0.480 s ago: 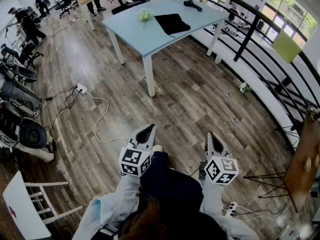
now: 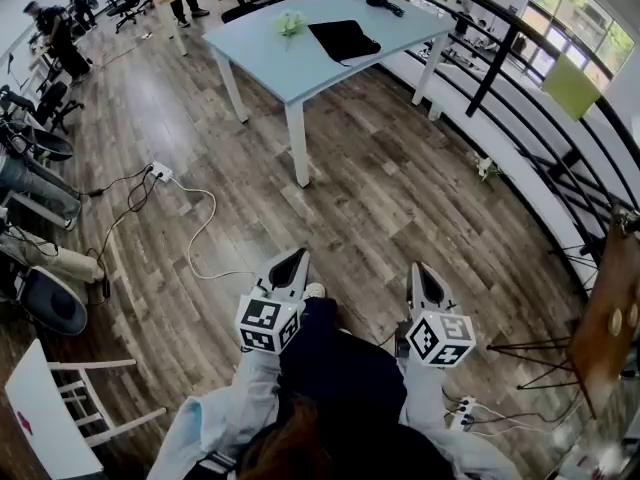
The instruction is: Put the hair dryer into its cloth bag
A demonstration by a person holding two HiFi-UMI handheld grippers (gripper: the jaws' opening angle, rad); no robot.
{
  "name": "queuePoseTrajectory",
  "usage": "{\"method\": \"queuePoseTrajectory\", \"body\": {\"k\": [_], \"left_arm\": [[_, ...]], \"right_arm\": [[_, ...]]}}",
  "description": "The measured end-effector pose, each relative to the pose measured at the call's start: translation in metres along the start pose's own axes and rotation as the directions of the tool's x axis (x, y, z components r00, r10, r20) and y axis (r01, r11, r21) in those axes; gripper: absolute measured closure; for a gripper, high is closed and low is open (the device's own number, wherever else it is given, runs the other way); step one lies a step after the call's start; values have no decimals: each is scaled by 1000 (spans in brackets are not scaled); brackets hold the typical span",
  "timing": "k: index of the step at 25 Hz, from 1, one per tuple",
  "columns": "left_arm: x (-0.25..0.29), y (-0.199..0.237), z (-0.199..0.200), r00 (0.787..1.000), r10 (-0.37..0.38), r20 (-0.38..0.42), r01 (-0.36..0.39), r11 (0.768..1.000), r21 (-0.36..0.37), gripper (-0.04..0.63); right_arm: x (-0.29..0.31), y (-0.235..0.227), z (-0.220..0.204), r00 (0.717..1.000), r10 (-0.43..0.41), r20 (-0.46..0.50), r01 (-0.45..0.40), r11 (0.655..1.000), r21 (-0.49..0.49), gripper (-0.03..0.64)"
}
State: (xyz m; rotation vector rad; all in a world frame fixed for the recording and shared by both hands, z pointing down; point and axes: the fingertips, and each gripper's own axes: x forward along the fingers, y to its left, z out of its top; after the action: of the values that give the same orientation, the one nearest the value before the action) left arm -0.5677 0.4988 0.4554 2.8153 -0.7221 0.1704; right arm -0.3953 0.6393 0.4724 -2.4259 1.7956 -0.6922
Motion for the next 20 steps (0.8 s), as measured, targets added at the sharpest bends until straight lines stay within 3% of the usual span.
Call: {"method": "queuePoseTrajectory", "body": {"k": [13, 20], "left_arm": [[5, -4, 5, 1000, -7, 0, 7, 1000, 13, 580], [40, 7, 14, 1000, -15, 5, 15, 1000, 12, 580]], "right_arm": [[0, -12, 1, 999, -41, -10, 40, 998, -53, 609], [26, -25, 15, 998, -59, -3, 59, 998, -33, 609]]}}
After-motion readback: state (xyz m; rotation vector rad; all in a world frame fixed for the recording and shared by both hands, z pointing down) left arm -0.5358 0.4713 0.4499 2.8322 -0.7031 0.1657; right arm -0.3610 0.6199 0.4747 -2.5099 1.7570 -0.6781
